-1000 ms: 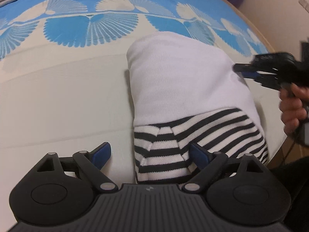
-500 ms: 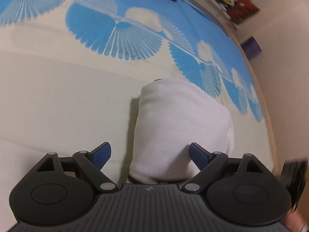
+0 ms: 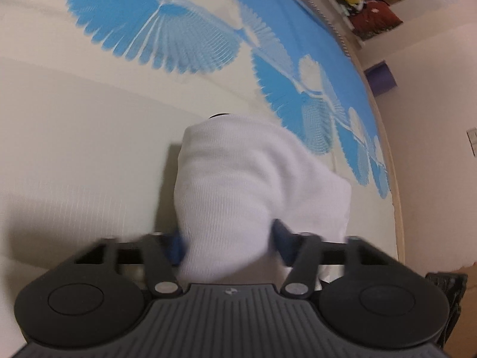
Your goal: Fold small clothes
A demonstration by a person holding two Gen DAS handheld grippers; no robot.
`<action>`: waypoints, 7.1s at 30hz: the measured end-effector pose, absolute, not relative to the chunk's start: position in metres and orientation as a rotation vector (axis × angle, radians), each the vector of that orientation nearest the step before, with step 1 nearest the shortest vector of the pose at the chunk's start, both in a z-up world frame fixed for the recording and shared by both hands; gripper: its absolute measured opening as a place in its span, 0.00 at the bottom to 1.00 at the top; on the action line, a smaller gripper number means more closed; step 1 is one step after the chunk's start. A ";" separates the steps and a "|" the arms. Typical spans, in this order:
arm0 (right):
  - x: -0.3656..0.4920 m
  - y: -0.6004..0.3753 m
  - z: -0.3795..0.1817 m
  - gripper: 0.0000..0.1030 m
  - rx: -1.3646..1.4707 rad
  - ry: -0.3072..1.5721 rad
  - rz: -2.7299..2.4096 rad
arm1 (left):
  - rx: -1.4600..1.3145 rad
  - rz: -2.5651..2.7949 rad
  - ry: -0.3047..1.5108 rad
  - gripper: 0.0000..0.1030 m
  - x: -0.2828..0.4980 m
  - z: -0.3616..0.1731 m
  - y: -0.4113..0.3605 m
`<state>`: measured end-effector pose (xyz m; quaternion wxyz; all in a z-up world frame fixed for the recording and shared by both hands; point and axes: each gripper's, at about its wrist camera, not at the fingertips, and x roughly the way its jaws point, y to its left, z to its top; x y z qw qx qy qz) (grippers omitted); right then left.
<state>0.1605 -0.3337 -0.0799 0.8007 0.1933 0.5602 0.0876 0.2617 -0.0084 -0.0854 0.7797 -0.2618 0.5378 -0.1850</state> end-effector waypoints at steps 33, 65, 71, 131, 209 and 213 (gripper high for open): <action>0.235 -0.241 -0.047 0.45 0.472 1.036 0.258 | -0.238 -0.223 1.102 0.77 0.257 -0.044 0.107; 0.185 -0.244 -0.015 0.24 0.212 1.025 0.212 | -0.100 -0.304 0.999 0.47 0.211 -0.012 0.087; 0.204 -0.232 -0.025 0.24 0.371 0.985 0.347 | 0.069 -0.270 1.129 0.40 0.219 -0.043 0.068; -0.009 -0.163 0.026 0.67 0.022 0.712 0.147 | 0.012 -0.057 0.708 0.99 -0.004 0.025 0.006; -0.011 -0.163 0.028 0.67 0.011 0.700 0.146 | 0.026 -0.055 0.721 1.00 0.000 0.020 0.007; -0.011 -0.163 0.028 0.67 0.011 0.701 0.146 | 0.026 -0.056 0.721 1.00 0.000 0.020 0.008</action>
